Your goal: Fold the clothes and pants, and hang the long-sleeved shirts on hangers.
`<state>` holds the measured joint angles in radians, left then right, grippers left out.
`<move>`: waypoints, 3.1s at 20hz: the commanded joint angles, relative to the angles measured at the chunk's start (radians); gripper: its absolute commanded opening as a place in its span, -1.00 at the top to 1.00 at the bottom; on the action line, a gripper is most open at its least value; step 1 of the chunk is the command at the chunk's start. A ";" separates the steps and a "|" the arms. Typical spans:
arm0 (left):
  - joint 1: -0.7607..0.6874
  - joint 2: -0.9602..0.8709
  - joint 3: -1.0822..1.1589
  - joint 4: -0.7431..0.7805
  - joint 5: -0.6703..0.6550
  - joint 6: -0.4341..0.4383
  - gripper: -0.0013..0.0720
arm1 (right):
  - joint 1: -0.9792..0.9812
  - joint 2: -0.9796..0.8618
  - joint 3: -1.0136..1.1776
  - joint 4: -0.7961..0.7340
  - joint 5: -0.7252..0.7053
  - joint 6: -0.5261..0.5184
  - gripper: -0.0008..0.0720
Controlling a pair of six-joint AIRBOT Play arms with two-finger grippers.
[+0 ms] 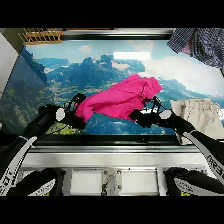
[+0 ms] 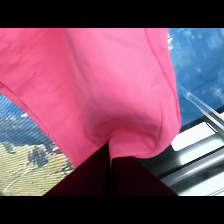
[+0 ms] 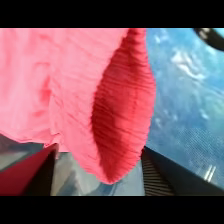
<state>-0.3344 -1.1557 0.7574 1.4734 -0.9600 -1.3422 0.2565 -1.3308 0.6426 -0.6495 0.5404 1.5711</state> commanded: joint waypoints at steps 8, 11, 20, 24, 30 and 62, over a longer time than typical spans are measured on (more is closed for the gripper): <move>0.023 0.010 0.037 0.016 -0.005 -0.002 0.95 | -0.005 0.048 0.038 -0.040 -0.049 -0.077 0.93; 0.117 0.109 0.200 0.092 -0.006 -0.011 0.95 | -0.085 0.169 0.199 -0.220 0.158 -0.084 0.93; 0.186 0.492 0.762 0.095 0.047 -0.118 0.95 | -0.204 0.544 0.780 -0.312 0.542 -0.037 0.93; 0.082 0.601 0.823 0.095 0.075 -0.169 0.95 | -0.204 0.682 0.793 -0.313 0.570 0.056 0.93; -0.035 0.578 0.911 0.099 0.125 -0.184 0.95 | -0.204 0.772 0.793 -0.316 0.703 0.208 0.93; 0.161 -0.266 0.790 0.000 -0.002 -0.175 0.96 | -0.209 -0.002 0.743 -0.629 0.610 0.021 0.93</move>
<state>-0.1879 -1.5349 1.7412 1.4685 -0.9974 -1.5219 0.0368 -1.3643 1.4143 -1.2034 1.0485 1.6360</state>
